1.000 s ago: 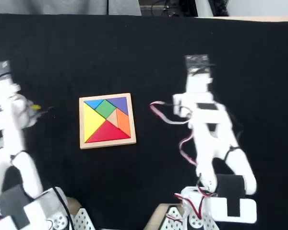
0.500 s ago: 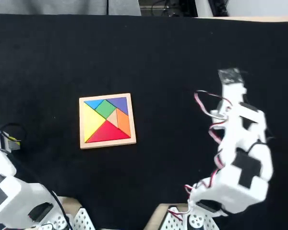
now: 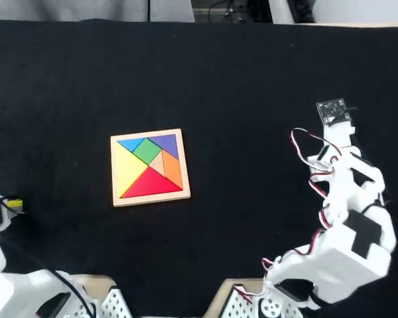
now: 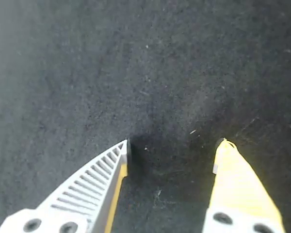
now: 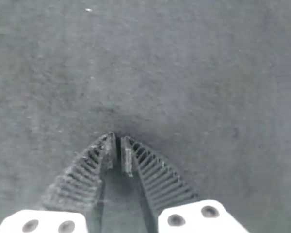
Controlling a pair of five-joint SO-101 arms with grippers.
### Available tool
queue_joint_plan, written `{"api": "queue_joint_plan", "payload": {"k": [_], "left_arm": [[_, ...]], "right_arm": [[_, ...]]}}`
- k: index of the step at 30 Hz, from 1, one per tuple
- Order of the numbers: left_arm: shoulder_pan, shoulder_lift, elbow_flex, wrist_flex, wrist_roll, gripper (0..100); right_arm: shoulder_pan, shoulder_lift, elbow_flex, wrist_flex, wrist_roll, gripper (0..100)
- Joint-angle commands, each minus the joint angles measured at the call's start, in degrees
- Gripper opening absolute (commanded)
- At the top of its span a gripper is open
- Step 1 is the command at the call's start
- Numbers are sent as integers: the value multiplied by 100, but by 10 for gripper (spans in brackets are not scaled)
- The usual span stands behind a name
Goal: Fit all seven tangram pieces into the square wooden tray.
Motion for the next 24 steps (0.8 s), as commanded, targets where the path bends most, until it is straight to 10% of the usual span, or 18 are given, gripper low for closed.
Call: {"api": "queue_joint_plan", "payload": {"k": [1,16,24], "left_arm": [[-848,185,875,-738,-554,264],[-1560,185,1868,-1864,-1451,264],[-418,-791,1886,-1785,527,265]], "right_arm": [[1196,549,-171,-308,220,11],[1521,681,145,-308,308,11],[1240,-558,435,-18,-264,11]]}}
